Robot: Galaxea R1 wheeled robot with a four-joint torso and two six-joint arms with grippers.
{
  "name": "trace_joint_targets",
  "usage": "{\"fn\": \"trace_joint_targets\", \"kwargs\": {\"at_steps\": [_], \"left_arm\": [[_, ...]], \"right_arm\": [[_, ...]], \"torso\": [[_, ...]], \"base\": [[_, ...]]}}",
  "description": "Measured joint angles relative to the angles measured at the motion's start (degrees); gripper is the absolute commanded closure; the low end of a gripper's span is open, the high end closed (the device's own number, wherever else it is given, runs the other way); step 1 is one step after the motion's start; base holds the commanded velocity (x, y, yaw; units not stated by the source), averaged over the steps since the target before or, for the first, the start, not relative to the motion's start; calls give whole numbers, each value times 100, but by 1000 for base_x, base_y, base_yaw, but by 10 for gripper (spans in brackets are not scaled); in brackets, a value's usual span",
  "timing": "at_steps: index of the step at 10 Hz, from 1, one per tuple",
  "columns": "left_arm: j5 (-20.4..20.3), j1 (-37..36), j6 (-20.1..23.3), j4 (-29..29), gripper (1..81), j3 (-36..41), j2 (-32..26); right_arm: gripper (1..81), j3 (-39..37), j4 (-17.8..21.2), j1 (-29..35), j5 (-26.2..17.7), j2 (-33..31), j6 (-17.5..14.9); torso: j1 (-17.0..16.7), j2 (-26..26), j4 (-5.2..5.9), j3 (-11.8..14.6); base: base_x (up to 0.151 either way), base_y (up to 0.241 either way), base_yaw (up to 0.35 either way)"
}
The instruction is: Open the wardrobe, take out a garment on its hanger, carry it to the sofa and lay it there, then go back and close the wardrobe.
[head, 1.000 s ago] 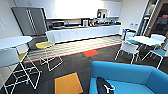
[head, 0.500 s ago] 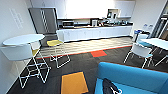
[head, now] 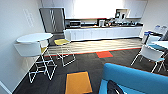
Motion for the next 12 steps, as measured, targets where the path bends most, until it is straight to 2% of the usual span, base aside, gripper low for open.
{"fn": "trace_joint_targets", "kwargs": {"at_steps": [12], "left_arm": [[0, 39, 0, 52, 10, 0, 1]], "right_arm": [[10, 2, 0, -2, 5, 6, 0]], "torso": [[0, 0, 0, 0]], "base": [[0, 0, 232]]}}
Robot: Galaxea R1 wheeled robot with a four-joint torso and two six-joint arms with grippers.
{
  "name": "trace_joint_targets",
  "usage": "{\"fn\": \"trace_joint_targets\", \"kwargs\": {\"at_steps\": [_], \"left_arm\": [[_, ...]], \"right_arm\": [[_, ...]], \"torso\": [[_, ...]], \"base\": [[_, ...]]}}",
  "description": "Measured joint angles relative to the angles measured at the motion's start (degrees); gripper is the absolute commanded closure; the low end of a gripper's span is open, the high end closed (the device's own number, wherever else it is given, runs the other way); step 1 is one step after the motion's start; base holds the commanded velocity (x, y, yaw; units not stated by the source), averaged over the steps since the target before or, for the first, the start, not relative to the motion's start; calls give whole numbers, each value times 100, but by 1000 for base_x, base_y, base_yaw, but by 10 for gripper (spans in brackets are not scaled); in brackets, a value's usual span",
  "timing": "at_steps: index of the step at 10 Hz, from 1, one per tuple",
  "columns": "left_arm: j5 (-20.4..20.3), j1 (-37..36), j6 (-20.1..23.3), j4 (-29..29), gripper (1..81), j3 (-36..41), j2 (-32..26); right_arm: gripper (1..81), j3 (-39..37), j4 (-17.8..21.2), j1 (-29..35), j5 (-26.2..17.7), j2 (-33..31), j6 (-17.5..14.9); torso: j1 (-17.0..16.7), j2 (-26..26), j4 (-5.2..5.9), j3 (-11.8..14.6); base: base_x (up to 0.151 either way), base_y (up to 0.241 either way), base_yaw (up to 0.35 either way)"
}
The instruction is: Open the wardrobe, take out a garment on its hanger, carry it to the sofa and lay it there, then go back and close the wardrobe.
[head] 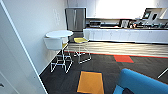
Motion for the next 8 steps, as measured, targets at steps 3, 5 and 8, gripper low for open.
{"fn": "trace_joint_targets", "kwargs": {"at_steps": [3, 5, 8], "left_arm": [[0, -7, 2, 33, 10, -2, 16], [-2, 20, 2, 89, 10, 0, 33], [-2, 24, 2, 168, 10, 0, 33]], "right_arm": [[10, -10, -2, -2, -2, 30, 0], [10, -11, 0, -5, -2, 30, 1], [10, -11, 0, -5, -2, 28, 0]], "torso": [[0, 0, 0, 0], [0, 0, 0, 0], [0, 0, 0, 0]], "base": [[0, 0, 275], [0, 0, 288], [0, 0, 288]]}}
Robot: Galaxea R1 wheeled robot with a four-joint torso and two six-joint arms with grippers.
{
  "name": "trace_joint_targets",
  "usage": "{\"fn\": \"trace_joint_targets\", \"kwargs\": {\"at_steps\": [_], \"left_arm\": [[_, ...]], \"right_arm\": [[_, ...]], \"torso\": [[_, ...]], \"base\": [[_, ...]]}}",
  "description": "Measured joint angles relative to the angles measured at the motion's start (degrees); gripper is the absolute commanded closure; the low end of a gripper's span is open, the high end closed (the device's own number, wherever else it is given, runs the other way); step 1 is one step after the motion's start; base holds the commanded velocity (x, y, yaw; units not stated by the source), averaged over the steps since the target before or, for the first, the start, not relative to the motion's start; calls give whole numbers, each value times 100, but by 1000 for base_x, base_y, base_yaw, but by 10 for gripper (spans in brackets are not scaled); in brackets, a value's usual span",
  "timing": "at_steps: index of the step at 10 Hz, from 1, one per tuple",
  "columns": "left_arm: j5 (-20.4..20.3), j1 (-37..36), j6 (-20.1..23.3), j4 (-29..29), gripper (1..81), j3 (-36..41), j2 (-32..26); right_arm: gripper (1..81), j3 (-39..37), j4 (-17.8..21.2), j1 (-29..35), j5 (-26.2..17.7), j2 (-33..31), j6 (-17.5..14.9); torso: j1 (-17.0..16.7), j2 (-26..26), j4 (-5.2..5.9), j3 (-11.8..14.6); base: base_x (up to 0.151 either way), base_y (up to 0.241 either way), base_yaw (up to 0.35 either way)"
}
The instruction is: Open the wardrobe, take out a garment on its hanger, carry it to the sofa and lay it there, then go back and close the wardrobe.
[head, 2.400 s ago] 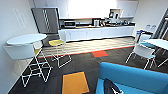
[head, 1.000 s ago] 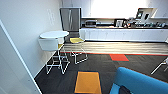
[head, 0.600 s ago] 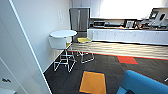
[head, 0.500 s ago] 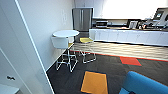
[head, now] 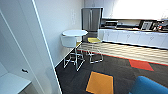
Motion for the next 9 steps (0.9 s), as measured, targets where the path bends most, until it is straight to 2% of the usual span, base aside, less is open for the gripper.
{"fn": "trace_joint_targets", "kwargs": {"at_steps": [9], "left_arm": [[2, 78, 52, 30, 10, 0, 46]], "right_arm": [[10, -2, -5, 2, 5, 0, 0]], "torso": [[0, 0, 0, 0]], "base": [[0, 0, 289]]}}
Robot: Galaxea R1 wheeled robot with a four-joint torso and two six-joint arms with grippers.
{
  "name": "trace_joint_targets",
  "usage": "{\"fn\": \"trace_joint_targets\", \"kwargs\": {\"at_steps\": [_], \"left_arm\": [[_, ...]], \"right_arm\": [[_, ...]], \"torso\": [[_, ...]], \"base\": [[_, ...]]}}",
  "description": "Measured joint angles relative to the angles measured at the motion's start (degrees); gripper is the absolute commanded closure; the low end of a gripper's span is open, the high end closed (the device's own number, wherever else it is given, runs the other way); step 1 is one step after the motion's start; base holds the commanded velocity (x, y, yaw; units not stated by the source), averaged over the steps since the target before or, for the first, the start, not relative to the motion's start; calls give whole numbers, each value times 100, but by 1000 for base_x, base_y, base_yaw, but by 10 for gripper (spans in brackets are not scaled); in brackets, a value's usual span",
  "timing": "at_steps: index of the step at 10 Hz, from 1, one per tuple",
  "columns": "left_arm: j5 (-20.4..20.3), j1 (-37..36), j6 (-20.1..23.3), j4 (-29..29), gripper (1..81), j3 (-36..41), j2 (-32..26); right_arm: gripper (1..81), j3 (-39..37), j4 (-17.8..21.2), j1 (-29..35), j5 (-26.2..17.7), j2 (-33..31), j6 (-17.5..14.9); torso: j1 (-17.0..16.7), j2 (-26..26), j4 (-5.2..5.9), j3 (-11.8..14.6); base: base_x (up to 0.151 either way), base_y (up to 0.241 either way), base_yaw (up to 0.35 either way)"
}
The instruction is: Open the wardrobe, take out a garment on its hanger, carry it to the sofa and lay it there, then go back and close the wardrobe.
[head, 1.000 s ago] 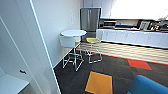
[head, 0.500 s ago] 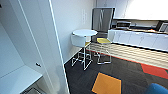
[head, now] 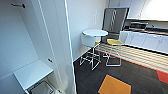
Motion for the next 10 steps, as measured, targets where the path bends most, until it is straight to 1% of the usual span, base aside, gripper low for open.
{"fn": "trace_joint_targets", "kwargs": {"at_steps": [6, 10], "left_arm": [[0, -2, 28, 2, 10, 0, 69], [10, 0, 28, 111, 10, -13, 173]], "right_arm": [[10, -41, 2, 2, 0, -11, 0], [10, -57, 0, 48, -5, -28, 0]], "torso": [[0, 0, 0, 0], [0, 0, 0, 0]], "base": [[0, 0, 294], [0, 0, 299]]}}
